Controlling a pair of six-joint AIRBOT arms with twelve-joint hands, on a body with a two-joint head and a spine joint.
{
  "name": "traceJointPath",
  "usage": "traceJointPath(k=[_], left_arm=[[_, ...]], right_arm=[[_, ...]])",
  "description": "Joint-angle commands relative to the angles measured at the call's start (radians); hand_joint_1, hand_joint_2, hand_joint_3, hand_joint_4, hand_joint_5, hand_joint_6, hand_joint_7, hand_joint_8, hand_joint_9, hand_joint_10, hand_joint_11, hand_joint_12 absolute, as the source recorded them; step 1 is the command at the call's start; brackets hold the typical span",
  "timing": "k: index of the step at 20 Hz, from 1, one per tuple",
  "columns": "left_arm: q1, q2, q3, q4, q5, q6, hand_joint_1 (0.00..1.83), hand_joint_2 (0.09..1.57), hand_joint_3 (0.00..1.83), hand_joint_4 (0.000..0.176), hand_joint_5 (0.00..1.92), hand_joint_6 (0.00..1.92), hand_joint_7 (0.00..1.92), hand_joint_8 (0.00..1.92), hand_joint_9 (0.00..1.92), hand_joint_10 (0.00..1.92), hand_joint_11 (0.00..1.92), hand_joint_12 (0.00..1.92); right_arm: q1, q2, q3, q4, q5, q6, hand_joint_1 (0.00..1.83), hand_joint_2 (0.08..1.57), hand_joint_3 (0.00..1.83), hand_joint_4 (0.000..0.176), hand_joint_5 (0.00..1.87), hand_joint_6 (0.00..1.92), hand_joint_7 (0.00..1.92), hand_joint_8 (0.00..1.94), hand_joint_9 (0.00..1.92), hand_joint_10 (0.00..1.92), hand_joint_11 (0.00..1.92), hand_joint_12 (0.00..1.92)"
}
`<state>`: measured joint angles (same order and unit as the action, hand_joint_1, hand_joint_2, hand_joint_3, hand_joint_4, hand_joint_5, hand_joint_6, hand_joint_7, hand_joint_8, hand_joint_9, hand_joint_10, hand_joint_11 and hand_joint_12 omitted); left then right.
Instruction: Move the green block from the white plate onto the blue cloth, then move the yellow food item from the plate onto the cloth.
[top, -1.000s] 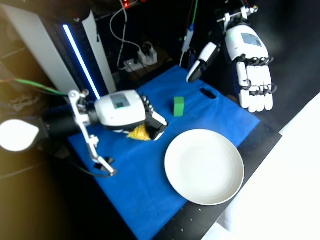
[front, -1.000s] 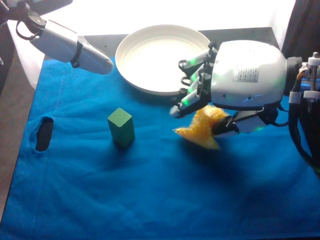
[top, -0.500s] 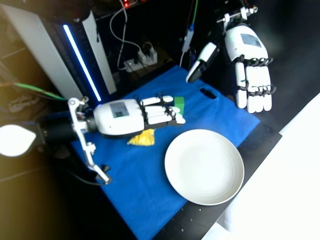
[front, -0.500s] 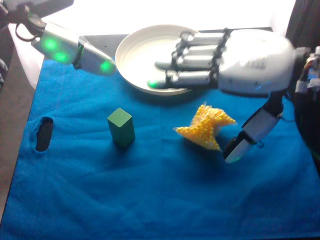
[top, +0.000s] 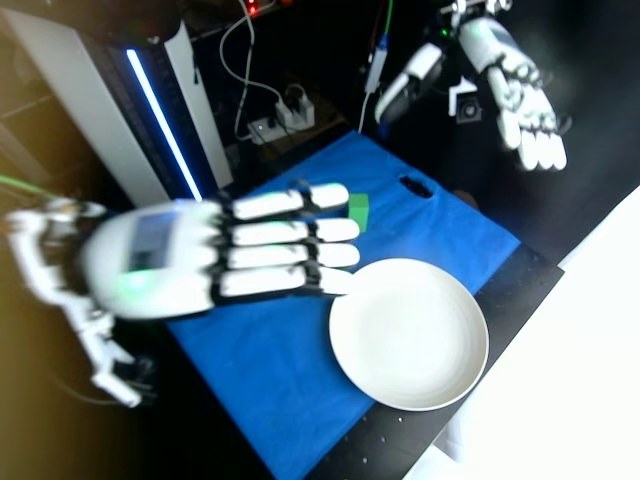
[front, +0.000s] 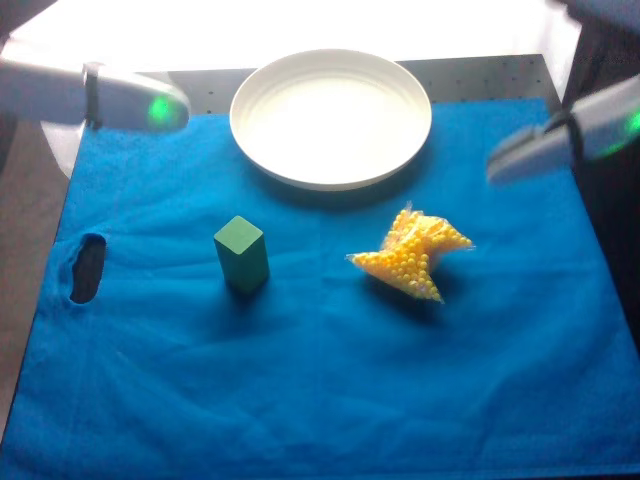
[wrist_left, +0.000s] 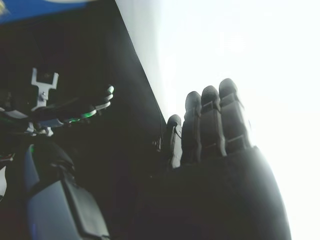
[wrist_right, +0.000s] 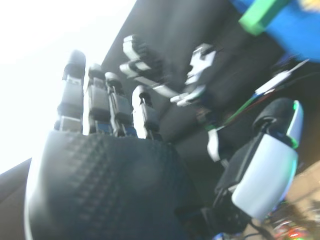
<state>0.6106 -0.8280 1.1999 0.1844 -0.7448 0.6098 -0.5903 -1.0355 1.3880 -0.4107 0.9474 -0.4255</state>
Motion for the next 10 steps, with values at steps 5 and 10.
traceJointPath(k=[5,10], left_arm=[[0.038,0.053,-0.038,-0.118,-0.316,0.022,0.55,0.81,0.02,0.176,0.0,0.0,0.12,0.0,0.04,0.0,0.0,0.0],[0.054,0.072,-0.074,-0.164,-0.449,0.059,0.47,0.81,0.0,0.176,0.0,0.0,0.14,0.02,0.05,0.01,0.02,0.01]], right_arm=[[0.013,0.03,-0.021,0.143,0.219,0.0,0.53,0.63,0.0,0.149,0.0,0.0,0.06,0.0,0.11,0.01,0.0,0.39],[0.013,0.047,-0.044,0.188,0.288,0.0,0.59,0.64,0.0,0.172,0.0,0.0,0.04,0.0,0.1,0.0,0.0,0.54]])
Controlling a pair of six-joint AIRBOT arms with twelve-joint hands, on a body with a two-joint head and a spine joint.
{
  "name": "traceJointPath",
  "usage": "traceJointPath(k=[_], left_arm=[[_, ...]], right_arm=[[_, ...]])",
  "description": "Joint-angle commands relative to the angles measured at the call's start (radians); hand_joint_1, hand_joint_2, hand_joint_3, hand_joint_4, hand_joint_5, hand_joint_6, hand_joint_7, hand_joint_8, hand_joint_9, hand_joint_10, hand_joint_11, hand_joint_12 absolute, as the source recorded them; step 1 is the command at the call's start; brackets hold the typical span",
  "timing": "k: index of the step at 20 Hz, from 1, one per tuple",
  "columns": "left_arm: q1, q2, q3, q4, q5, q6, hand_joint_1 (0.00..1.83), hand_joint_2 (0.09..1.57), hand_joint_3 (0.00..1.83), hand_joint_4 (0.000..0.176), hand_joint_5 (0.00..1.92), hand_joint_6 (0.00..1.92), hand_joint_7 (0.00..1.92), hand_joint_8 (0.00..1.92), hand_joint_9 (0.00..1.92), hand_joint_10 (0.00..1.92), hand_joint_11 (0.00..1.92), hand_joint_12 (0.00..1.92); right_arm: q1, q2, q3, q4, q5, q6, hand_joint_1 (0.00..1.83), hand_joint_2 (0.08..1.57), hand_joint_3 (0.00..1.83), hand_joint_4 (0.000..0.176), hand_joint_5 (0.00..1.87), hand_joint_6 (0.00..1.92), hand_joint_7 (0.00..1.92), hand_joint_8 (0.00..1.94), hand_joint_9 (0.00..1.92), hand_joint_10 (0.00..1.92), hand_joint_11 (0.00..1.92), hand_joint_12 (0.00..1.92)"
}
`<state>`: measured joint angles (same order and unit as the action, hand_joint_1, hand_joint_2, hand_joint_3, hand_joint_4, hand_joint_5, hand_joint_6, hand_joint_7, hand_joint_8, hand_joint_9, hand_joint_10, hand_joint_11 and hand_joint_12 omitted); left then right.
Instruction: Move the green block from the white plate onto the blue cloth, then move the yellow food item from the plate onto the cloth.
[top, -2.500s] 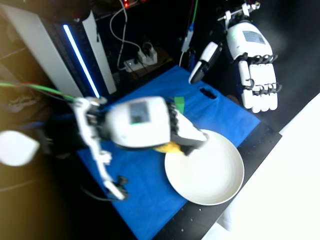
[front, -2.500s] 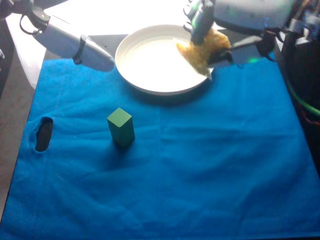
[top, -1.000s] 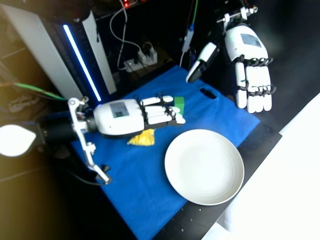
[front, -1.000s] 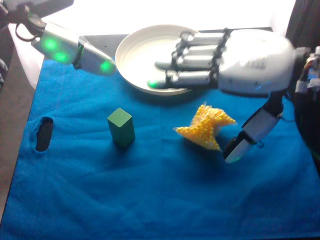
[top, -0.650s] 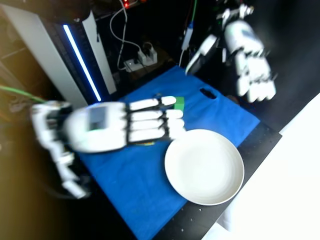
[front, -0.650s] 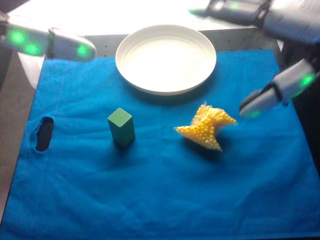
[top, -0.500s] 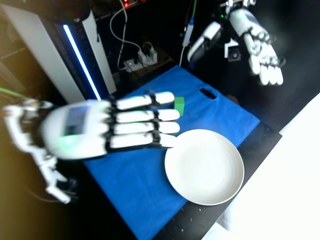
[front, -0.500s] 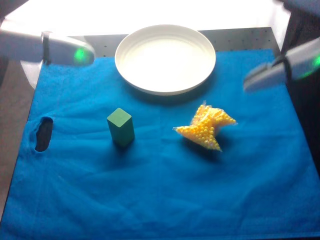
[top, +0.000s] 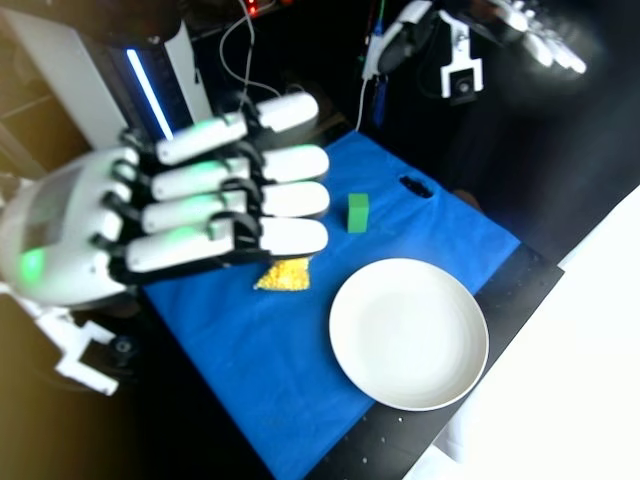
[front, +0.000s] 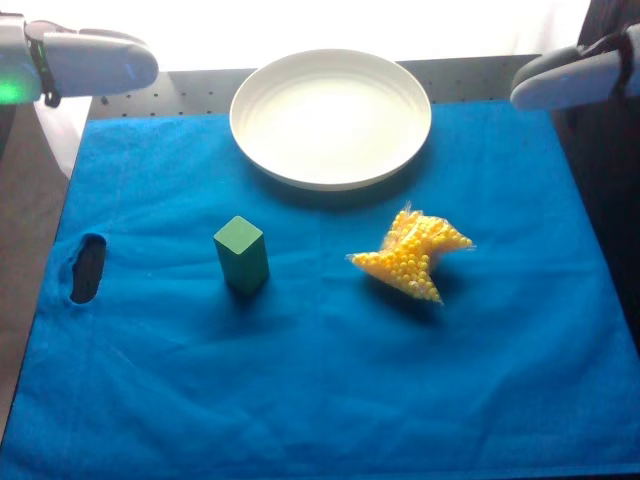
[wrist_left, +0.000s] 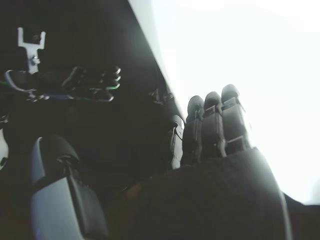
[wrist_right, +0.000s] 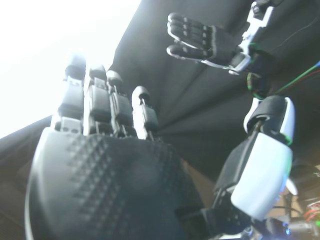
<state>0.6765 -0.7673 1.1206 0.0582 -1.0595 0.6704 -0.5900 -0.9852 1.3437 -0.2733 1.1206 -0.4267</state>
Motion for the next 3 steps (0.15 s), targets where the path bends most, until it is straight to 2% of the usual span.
traceJointPath(k=[1,2,3], left_arm=[[-0.007,0.011,0.0,-0.048,-0.173,0.003,0.46,0.77,0.0,0.176,0.0,0.0,0.19,0.01,0.07,0.01,0.04,0.02],[0.002,0.014,-0.009,-0.061,-0.211,0.015,0.46,0.77,0.0,0.176,0.0,0.0,0.2,0.01,0.06,0.0,0.03,0.02],[0.008,0.018,-0.017,-0.071,-0.237,0.024,0.49,0.78,0.0,0.176,0.0,0.0,0.15,0.0,0.04,0.0,0.01,0.01]], right_arm=[[0.013,0.005,-0.004,0.055,0.127,0.001,0.55,0.72,0.01,0.164,0.0,0.0,0.02,0.0,0.09,0.0,0.0,0.57],[0.013,0.015,-0.013,0.063,0.14,0.001,0.59,0.73,0.0,0.172,0.0,0.0,0.02,0.0,0.08,0.0,0.0,0.44],[0.013,0.021,-0.02,0.068,0.148,0.001,0.58,0.69,0.0,0.175,0.0,0.0,0.08,0.0,0.11,0.01,0.0,0.45]])
